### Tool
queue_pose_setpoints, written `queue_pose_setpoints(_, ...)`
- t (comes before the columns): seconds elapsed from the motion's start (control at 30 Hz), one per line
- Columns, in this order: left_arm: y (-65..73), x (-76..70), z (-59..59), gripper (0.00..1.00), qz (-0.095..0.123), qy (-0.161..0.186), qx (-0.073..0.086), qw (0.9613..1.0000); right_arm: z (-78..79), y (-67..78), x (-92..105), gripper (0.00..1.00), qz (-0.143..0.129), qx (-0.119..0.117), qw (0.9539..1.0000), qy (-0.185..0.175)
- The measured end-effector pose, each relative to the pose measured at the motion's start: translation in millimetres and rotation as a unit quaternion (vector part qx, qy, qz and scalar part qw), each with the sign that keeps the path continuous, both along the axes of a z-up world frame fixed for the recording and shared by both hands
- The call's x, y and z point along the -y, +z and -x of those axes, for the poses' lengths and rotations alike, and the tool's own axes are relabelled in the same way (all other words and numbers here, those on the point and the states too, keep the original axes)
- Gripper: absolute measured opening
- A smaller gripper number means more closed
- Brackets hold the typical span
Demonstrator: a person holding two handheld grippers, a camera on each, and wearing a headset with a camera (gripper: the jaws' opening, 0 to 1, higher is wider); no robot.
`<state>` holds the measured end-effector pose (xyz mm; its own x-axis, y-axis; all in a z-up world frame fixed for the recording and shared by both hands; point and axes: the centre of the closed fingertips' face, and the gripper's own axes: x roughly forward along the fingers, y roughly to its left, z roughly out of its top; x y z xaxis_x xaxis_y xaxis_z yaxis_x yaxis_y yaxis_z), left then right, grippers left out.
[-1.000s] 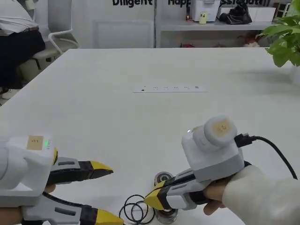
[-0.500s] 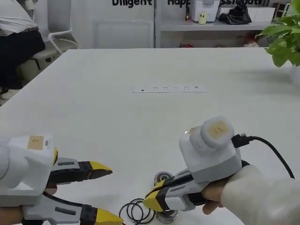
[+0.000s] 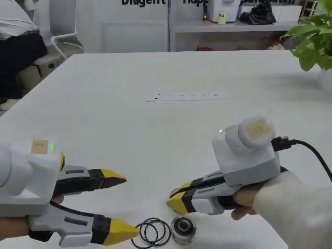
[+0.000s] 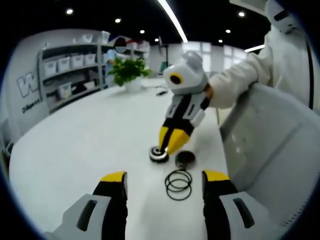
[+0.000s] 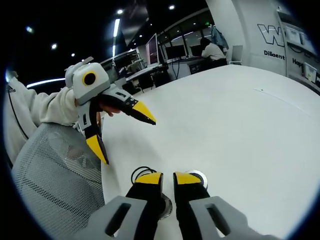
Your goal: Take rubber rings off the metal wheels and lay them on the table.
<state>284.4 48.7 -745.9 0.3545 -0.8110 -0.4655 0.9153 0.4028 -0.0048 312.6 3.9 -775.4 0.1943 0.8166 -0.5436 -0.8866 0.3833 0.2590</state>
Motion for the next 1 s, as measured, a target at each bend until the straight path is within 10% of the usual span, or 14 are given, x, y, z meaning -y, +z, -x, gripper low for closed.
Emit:
queue_pose_setpoints(0.43,12.7,17.8,-24.2,0.58,0.001,-0.016,0.015,0.9998,-17.2,-9.1,29.6,0.12,0.016,0.023,0.9993,-0.025)
queue_pose_setpoints(1.0,-7.3,55.5,-40.3,0.43,-0.02,-0.054,0.01,0.9983,-13.6,-27.6,37.3,0.17,0.039,0.013,0.999,-0.016)
